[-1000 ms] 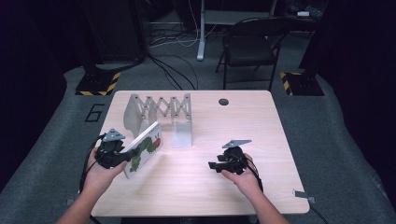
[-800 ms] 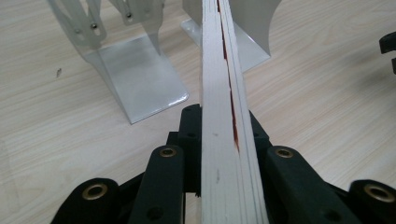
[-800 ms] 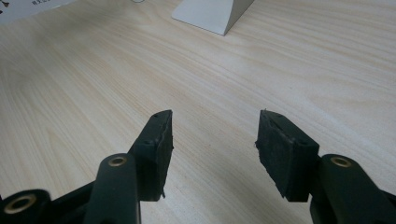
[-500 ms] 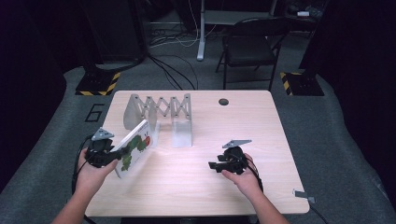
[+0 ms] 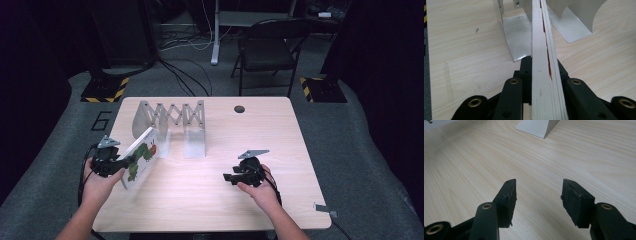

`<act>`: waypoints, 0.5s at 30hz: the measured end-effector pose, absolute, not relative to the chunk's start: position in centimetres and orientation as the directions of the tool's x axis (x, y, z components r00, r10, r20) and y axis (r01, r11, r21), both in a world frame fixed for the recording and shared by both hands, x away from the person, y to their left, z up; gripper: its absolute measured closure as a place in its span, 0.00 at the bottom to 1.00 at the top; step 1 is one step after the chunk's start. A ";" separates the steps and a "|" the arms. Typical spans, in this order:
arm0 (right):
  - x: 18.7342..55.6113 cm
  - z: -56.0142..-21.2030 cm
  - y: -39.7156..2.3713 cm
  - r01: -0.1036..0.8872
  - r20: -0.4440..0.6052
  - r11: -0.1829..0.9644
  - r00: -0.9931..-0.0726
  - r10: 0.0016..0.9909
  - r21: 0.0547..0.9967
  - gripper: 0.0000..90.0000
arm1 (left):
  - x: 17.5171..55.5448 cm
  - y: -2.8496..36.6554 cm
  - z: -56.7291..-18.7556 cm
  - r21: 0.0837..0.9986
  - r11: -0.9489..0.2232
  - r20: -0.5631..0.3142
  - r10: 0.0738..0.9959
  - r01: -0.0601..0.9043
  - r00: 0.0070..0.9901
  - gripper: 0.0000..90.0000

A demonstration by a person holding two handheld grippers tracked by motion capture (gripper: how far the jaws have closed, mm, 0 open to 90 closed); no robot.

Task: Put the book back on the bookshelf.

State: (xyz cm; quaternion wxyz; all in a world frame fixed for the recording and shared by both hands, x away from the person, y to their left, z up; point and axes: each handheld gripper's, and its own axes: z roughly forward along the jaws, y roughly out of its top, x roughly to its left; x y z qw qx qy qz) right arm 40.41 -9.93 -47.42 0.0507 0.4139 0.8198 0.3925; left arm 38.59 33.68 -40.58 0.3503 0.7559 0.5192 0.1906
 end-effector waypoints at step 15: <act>40.3 -47.3 -9.9 0.653 0.256 0.340 -0.642 0.723 0.677 0.51 | 40.5 33.0 -41.1 0.737 -0.179 -0.082 0.934 0.652 0.349 0.84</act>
